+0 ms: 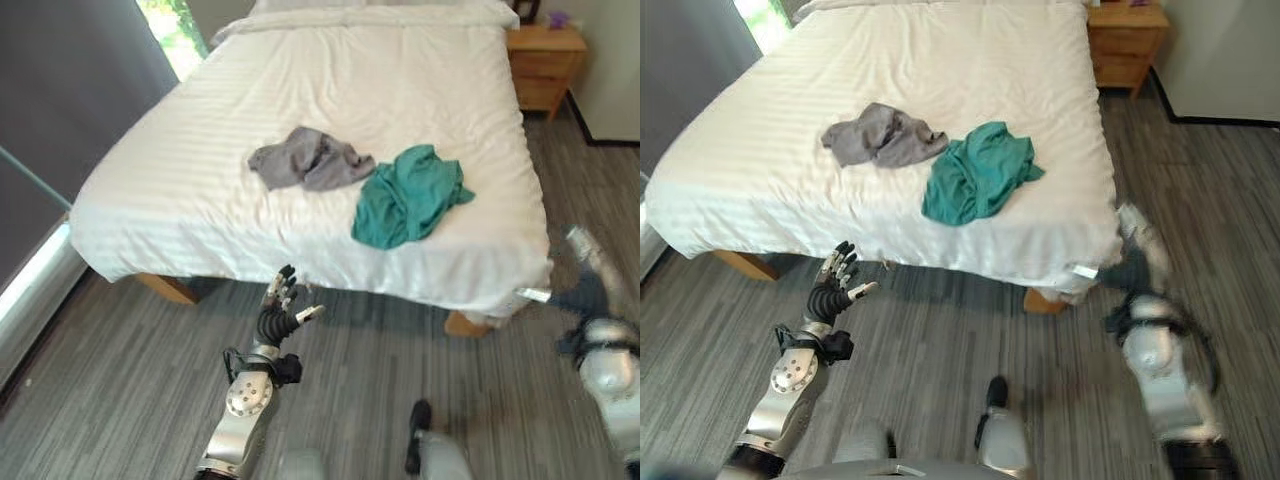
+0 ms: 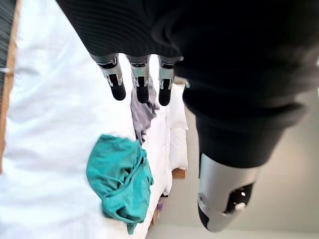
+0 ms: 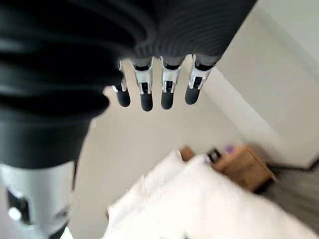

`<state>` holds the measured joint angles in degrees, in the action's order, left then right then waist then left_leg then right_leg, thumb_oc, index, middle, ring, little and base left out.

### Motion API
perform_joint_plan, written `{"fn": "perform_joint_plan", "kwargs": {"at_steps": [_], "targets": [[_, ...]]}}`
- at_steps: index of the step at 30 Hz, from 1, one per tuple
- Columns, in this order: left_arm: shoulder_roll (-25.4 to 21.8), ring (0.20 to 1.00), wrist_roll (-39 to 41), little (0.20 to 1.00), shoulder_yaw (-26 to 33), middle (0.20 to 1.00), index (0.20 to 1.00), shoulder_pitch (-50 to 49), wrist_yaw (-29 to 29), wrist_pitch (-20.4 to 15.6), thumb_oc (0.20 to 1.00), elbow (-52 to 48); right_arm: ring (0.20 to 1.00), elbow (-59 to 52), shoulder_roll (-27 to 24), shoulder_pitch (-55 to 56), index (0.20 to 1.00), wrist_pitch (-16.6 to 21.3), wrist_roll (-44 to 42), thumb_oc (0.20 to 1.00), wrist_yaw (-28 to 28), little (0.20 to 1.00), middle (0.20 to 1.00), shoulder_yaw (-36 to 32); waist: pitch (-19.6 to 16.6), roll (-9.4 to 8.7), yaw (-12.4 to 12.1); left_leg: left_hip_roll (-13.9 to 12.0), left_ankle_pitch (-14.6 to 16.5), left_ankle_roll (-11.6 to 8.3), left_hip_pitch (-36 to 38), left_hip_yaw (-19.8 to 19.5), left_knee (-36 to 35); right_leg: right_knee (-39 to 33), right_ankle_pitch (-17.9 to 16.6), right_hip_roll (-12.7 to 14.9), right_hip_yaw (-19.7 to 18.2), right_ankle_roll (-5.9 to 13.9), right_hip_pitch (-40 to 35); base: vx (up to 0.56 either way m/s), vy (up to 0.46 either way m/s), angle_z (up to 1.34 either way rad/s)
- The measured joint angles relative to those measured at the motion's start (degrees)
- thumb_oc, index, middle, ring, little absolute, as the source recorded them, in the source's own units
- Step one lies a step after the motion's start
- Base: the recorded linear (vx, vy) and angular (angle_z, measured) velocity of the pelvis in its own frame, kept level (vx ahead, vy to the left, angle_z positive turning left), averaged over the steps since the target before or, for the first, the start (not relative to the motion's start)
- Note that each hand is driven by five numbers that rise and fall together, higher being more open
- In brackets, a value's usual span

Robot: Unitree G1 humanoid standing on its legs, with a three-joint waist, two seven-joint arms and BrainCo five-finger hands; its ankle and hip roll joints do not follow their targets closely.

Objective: Pick up bed clothes into laundry basket.

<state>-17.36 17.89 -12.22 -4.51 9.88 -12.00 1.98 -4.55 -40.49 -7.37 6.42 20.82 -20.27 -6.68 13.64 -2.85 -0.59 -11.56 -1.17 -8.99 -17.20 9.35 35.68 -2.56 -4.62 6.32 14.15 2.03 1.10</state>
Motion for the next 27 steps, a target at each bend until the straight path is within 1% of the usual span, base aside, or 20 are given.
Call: {"fn": "perform_joint_plan", "kwargs": {"at_steps": [1, 2, 3, 4, 6, 7, 8, 9, 10, 11, 12, 13, 14, 15, 16, 17, 18, 21, 26, 27], "targets": [[0.02, 1.0, 0.01, 1.0, 0.07, 1.0, 1.0, -0.49, 0.02, -0.07, 1.0, -0.12, 1.0, -0.27, -1.04, -0.92, 1.0, 0.15, 0.72, 1.0, -0.45, 1.0, 1.0, 0.54, -0.46, 0.8, -0.06, 0.15, -0.05, 0.15, 0.95, -0.07, -9.08, -1.3, 0.84, -1.63, -0.06, 0.67, -1.65, 0.24, 0.19, -0.57], [-0.31, 1.0, 0.01, 1.0, 0.14, 1.0, 1.0, -1.04, 0.07, -0.28, 1.0, -0.09, 1.0, -0.37, -2.19, -1.66, 1.0, 0.28, 1.41, 1.0, -0.69, 1.0, 1.0, 1.16, -0.65, 1.27, -0.23, 0.37, -0.97, 0.83, 1.41, -0.3, -18.16, -1.87, 1.11, -3.64, 0.01, -2.04, -3.19, 0.34, 0.218, -0.38], [-0.53, 1.0, 0.0, 1.0, -0.06, 1.0, 1.0, -1.32, 0.04, -0.46, 1.0, 0.61, 1.0, -0.3, -2.74, -1.31, 1.0, 0.3, 1.66, 1.0, -0.9, 1.0, 1.0, 1.77, -1.26, 2.05, -0.64, 0.38, -1.38, 1.35, 1.82, -0.94, -24.94, -3.15, 1.98, -5.3, -0.33, -1.04, -4.9, 0.27, 0.046, -0.78], [-0.72, 1.0, 0.02, 1.0, 0.42, 1.0, 1.0, -2.28, 0.04, 0.06, 1.0, 2.29, 1.0, 1.5, -3.62, -1.86, 1.0, 0.2, 1.76, 1.0, -0.89, 1.0, 1.0, 4.92, -1.81, 2.69, -1.04, 0.49, -2.73, 2.78, 5.01, -3.14, -37.38, -3.15, 3.73, -8.35, -1.3, -2.87, -7.03, 0.26, 0.06, -0.67], [-0.76, 1.0, 0.04, 1.0, 0.4, 1.0, 1.0, -3.69, -0.1, 0.12, 1.0, 2.1, 1.0, 0.85, -3.7, 0.93, 1.0, -0.25, 1.93, 1.0, -0.33, 1.0, 1.0, 4.95, -2.19, 1.86, -1.24, 2.24, -3.94, 4.37, 6.23, -2.01, -37.17, -3.1, 5.58, -8.82, -0.87, -4.4, -9.29, 0.2, 0.049, -0.42], [-0.69, 1.0, 0.05, 1.0, 0.24, 1.0, 1.0, -4.44, -0.14, 0.14, 1.0, 2.02, 1.0, 0.44, -3.78, 1.41, 1.0, -0.28, 2.24, 1.0, -0.34, 1.0, 1.0, 4.93, -2.39, 1.74, -1.12, 3.35, -4.58, 5.18, 7.33, -1.89, -36.74, -3.09, 6.28, -8.92, -0.84, -3.89, -9.98, 0.18, 0.061, -0.34], [-0.55, 1.0, 0.07, 1.0, 0.22, 1.0, 1.0, -5.03, -0.26, 0.19, 1.0, 2.01, 1.0, 0.31, -3.43, 1.22, 1.0, -0.27, 2.91, 1.0, -0.27, 1.0, 1.0, 4.93, -2.41, 1.64, -1.31, 4.8, -5.04, 5.79, 9.6, -1.71, -37.65, -3.08, 7.03, -8.79, -0.77, -2.72, -10.88, 0.17, 0.075, -0.34], [0.18, 1.0, 0.15, 1.0, 0.18, 1.0, 1.0, -5.39, -0.71, 0.34, 1.0, 2.01, 1.0, 0.14, -3.52, 1.18, 1.0, -0.27, 2.92, 1.0, -0.13, 1.0, 1.0, 4.97, -2.85, 2.4, -0.72, 7.2, -7.65, 8.5, 13.13, -0.5, -40.0, -2.93, 7.92, -9.01, -0.73, -1.36, -12.71, 0.12, 0.054, 0.01], [0.19, 1.0, 0.17, 1.0, -0.08, 1.0, 1.0, -5.11, -1.14, 0.4, 1.0, 2.16, 1.0, 0.18, -3.0, 1.26, 1.0, -0.33, 2.88, 1.0, -0.11, 1.0, 1.0, 4.96, -3.4, 3.45, 0.25, 7.17, -9.43, 10.72, 14.94, 0.51, -41.11, -0.42, 9.06, -9.62, -0.07, 0.27, -13.14, 0.15, 0.07, 0.42], [0.3, 1.0, 0.27, 1.0, -0.31, 1.0, 1.0, -4.27, -1.25, 0.66, 1.0, 2.28, 1.0, 0.42, -2.55, 1.14, 1.0, -0.31, 2.86, 1.0, 0.08, 1.0, 1.0, 5.39, -3.12, 3.93, 0.3, 6.62, -9.67, 11.24, 15.64, -0.67, -41.11, 4.36, 10.48, -9.07, -0.25, 1.79, -11.49, 0.14, 0.065, 0.44], [1.57, 1.0, 2.31, 1.0, -0.28, 1.0, 1.0, -3.86, -1.4, 0.58, 1.0, 2.29, 1.0, 2.08, -3.42, -1.43, 1.0, -0.08, 2.86, 1.0, 1.21, 1.0, 1.0, 9.82, -3.91, 4.67, -0.69, 6.18, -9.73, 11.7, 16.46, -2.68, -41.08, 4.09, 12.19, -6.77, -0.31, 2.19, -9.08, 0.09, 0.039, 0.14], [1.64, 1.0, 2.36, 1.0, 0.16, 1.0, 1.0, -4.18, -1.41, 0.54, 1.0, 2.25, 1.0, 2.06, -4.11, -2.66, 1.0, 0.17, 2.87, 1.0, 2.0, 1.0, 1.0, 11.2, -4.41, 4.3, -1.71, 7.1, -9.73, 11.7, 16.29, -2.5, -41.09, -2.78, 9.24, -4.38, -0.31, 2.67, -9.58, 0.06, 0.022, -0.03], [1.36, 1.0, 2.39, 1.0, 0.3, 1.0, 1.0, -3.98, -1.48, 0.51, 1.0, 2.21, 1.0, 2.23, -4.18, -4.53, 1.0, 0.11, 2.87, 1.0, 2.24, 1.0, 1.0, 12.3, -4.35, 3.46, -2.77, 8.54, -9.7, 11.68, 16.1, -2.42, -41.1, -3.87, 4.53, -1.26, -0.24, 3.78, -8.46, 0.04, 0.01, 0.41], [1.03, 1.0, 2.42, 1.0, 0.23, 1.0, 1.0, -3.26, -1.7, 0.64, 1.0, 2.58, 1.0, 2.86, -3.98, -5.57, 1.0, 0.12, 2.88, 1.0, 2.33, 1.0, 1.0, 12.8, -4.44, 2.72, -2.08, 9.98, -8.93, 10.68, 15.93, -4.11, -41.11, -3.56, 2.96, 1.09, -0.74, 4.96, -9.13, 0.04, 0.003, 0.85], [1.19, 1.0, 2.45, 1.0, 0.22, 1.0, 1.0, -2.81, -1.74, 0.66, 1.0, 2.94, 1.0, 3.66, -3.98, -5.86, 1.0, -0.06, 2.87, 1.0, 2.63, 1.0, 1.0, 12.99, -4.53, 3.03, -1.8, 10.03, -8.36, 10.08, 15.71, -5.41, -41.11, -3.49, 3.68, 1.14, 0.11, 5.1, -9.83, 0.06, -0.003, 0.98], [1.22, 1.0, 3.08, 1.0, 0.36, 1.0, 1.0, -2.9, -1.74, 0.63, 1.0, 3.17, 1.0, 4.53, -3.72, -6.57, 1.0, -0.41, 2.85, 1.0, 3.11, 1.0, 1.0, 14.14, -4.53, 3.2, -2.97, 9.81, -8.4, 10.11, 15.51, -5.34, -41.11, -3.49, 3.73, 0.84, 1.03, 5.02, -9.99, 0.08, -0.014, 0.51], [1.25, 1.0, 4.78, 1.0, 1.13, 1.0, 1.0, -4.69, -1.58, 0.71, 1.0, 3.53, 1.0, 8.84, -2.77, -11.12, 1.0, -0.88, 2.86, 1.0, 4.63, 1.0, 1.0, 20.56, -4.47, 3.08, -5.5, 9.22, -8.39, 10.09, 16.25, -5.07, -41.1, -3.48, 3.73, 0.14, 1.27, 5.02, -10.67, 0.07, -0.016, 0.18], [1.29, 1.0, 6.46, 1.0, 1.23, 1.0, 1.0, -7.84, -1.74, 0.79, 1.0, 3.52, 1.0, 13.09, 0.19, -14.58, 1.0, -1.17, 2.88, 1.0, 6.21, 1.0, 1.0, 25.06, -4.45, 3.0, -8.21, 8.69, -8.36, 10.03, 16.63, -5.17, -41.12, -3.48, 3.73, -0.59, 2.26, 5.02, -11.72, 0.05, -0.02, 0.21], [1.23, 1.0, 8.57, 1.0, 1.88, 1.0, 1.0, -9.74, -1.73, 0.9, 1.0, 4.22, 1.0, 25.4, 6.45, -17.86, 1.0, -2.32, 2.79, 1.0, 7.11, 1.0, 1.0, 29.11, -4.44, 2.19, -10.73, 8.62, -5.79, 6.49, 15.34, -5.36, -41.14, -3.5, 6.5, -1.07, 3.27, 4.12, -11.55, 0.05, -0.029, 0.21], [1.22, 1.0, 8.78, 1.0, 2.13, 1.0, 1.0, -9.74, -1.72, 0.9, 1.0, 5.13, 1.0, 29.11, 8.14, -18.47, 1.0, -2.63, 2.71, 1.0, 7.1, 1.0, 1.0, 30.03, -4.19, 1.69, -11.11, 8.79, -5.89, 6.51, 15.06, -5.47, -41.14, -3.5, 6.76, -0.91, 3.34, 4.13, -11.4, 0.03, -0.023, 0.13]]}}
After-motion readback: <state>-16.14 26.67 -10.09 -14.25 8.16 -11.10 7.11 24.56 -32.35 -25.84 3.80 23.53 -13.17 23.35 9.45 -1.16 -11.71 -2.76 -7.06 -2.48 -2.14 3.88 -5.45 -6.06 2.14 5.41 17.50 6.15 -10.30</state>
